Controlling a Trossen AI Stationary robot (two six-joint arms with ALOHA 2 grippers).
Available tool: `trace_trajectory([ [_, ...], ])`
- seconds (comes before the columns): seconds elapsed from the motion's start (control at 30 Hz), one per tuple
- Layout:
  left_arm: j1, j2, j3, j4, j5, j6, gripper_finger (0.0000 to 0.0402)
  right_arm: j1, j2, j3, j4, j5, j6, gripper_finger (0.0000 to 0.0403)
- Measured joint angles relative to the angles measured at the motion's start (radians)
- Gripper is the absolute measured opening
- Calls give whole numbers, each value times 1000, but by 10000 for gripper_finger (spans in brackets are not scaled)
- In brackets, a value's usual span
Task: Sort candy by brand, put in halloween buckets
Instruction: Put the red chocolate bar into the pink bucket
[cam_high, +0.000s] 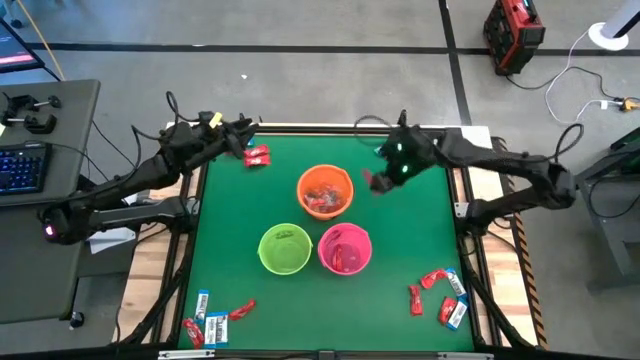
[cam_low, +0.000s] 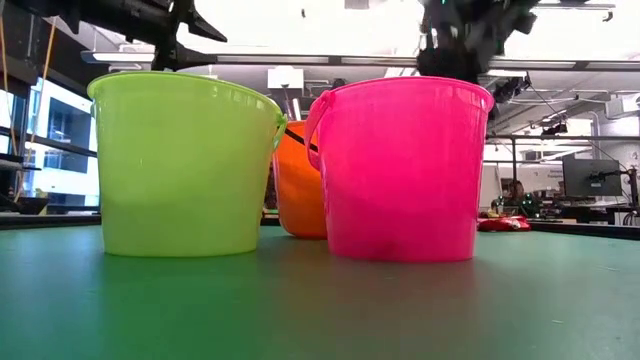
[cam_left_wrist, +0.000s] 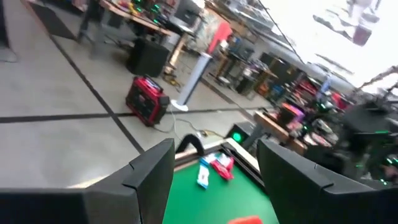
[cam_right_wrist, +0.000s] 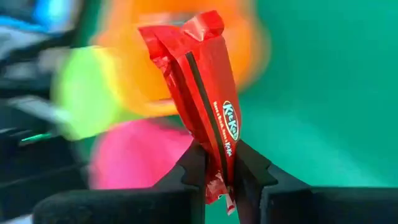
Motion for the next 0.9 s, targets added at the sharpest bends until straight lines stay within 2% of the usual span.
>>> trace_trajectory([
  [0.17, 22, 0, 0, -22, 115, 1, 216, 286, 27, 0, 206, 86, 236, 40],
  [0.33, 29, 0, 0, -27, 158, 25, 216, 440, 97, 0, 271, 126, 368, 57],
  [0.47, 29, 0, 0, -31, 170, 43, 216, 478, 162, -1, 274, 131, 483, 69],
  [0.57, 29, 0, 0, -36, 173, 42, 216, 481, 202, -2, 302, 121, 505, 89],
  [0.7, 29, 0, 0, -40, 174, 42, 216, 477, 223, -2, 332, 61, 468, 135],
  [0.9, 29, 0, 0, -40, 174, 42, 216, 469, 209, -2, 329, -35, 322, 212],
])
